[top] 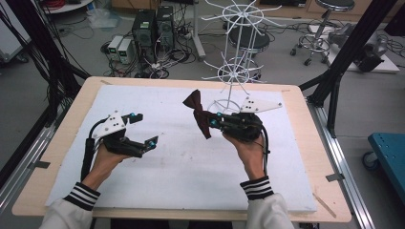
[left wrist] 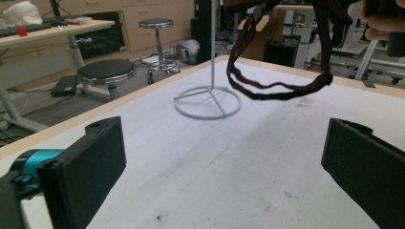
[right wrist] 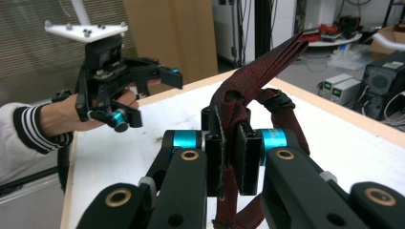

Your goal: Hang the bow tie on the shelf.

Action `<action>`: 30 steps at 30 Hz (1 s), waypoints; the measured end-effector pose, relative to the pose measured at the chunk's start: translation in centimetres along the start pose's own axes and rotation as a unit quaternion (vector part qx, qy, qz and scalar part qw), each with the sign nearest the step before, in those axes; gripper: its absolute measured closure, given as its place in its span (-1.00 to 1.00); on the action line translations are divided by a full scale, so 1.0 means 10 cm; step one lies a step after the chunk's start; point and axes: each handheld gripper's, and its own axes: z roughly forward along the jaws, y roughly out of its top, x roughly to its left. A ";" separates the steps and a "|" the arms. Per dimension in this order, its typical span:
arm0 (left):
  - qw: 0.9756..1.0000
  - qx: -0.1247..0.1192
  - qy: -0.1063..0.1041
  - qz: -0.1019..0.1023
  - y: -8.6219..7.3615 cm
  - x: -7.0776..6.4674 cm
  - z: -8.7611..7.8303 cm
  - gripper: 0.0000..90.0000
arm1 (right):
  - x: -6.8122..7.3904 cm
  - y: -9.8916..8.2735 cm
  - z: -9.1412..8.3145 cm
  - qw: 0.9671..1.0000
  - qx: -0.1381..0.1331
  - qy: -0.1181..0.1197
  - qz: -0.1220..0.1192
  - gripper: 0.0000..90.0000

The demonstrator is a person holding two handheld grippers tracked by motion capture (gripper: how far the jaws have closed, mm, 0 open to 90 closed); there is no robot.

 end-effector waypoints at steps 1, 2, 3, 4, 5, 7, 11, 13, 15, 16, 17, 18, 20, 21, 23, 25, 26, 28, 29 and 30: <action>1.000 -0.002 0.003 -0.002 -0.02 0.01 -0.02 -0.96 | -0.01 0.01 -0.02 1.000 -0.001 -0.001 0.001 0.90; 1.000 -0.003 0.002 -0.003 -0.04 0.02 -0.05 -0.96 | -0.02 0.01 -0.03 1.000 -0.004 -0.005 -0.001 0.90; 1.000 -0.004 0.004 -0.006 -0.06 0.03 -0.08 -0.96 | -0.02 0.02 -0.04 1.000 -0.008 -0.006 -0.001 0.90; 1.000 -0.007 0.006 -0.008 -0.08 0.04 -0.11 -0.96 | -0.04 0.02 -0.05 1.000 -0.011 -0.006 0.000 0.90; 1.000 -0.012 0.008 -0.010 -0.10 0.04 -0.13 -0.96 | -0.05 0.03 -0.06 1.000 -0.013 -0.009 -0.001 0.90; 1.000 -0.014 0.008 -0.010 -0.14 0.05 -0.17 -0.96 | -0.06 0.05 -0.08 1.000 -0.016 -0.011 0.001 0.90; 1.000 -0.023 0.005 -0.012 -0.23 0.05 -0.24 -0.96 | -0.09 0.12 -0.11 1.000 -0.024 -0.018 -0.005 0.90; 0.999 -0.029 0.008 -0.011 -0.27 0.04 -0.26 -0.96 | -0.11 0.16 -0.13 0.999 -0.030 -0.020 -0.007 0.90; 0.999 -0.029 0.008 -0.014 -0.31 0.05 -0.28 -0.96 | -0.12 0.19 -0.15 0.999 -0.032 -0.024 -0.010 0.90; 0.999 -0.028 0.011 -0.013 -0.33 0.05 -0.28 -0.96 | -0.12 0.20 -0.15 0.999 -0.034 -0.025 -0.010 0.90; 0.999 -0.027 0.010 -0.013 -0.34 0.06 -0.29 -0.96 | -0.13 0.21 -0.16 0.999 -0.036 -0.027 -0.012 0.90; 1.000 -0.025 0.011 -0.015 -0.35 0.06 -0.29 -0.96 | -0.13 0.22 -0.17 0.999 -0.037 -0.028 -0.012 0.90; 1.000 -0.023 0.012 -0.016 -0.36 0.06 -0.29 -0.96 | -0.15 0.25 -0.19 0.999 -0.040 -0.032 -0.010 0.90; 1.000 -0.023 0.013 -0.015 -0.36 0.06 -0.29 -0.96 | -0.16 0.26 -0.20 0.998 -0.043 -0.034 -0.011 0.90; 1.000 -0.025 0.013 -0.013 -0.37 0.06 -0.29 -0.96 | -0.18 0.28 -0.22 0.998 -0.044 -0.037 -0.012 0.90; 0.999 -0.028 0.014 -0.014 -0.41 0.06 -0.30 -0.96 | -0.20 0.29 -0.24 0.998 -0.050 -0.043 -0.017 0.90; 0.999 -0.029 0.014 -0.018 -0.43 0.07 -0.30 -0.96 | -0.21 0.30 -0.25 0.998 -0.051 -0.045 -0.016 0.90; 0.999 -0.031 0.012 -0.021 -0.47 0.08 -0.32 -0.96 | -0.23 0.29 -0.28 0.997 -0.054 -0.049 -0.014 0.90; 0.999 -0.034 0.012 -0.021 -0.49 0.08 -0.32 -0.96 | -0.24 0.29 -0.29 0.997 -0.056 -0.050 -0.013 0.90; 0.999 -0.034 0.014 -0.018 -0.50 0.09 -0.33 -0.96 | -0.25 0.29 -0.30 0.997 -0.058 -0.051 -0.013 0.90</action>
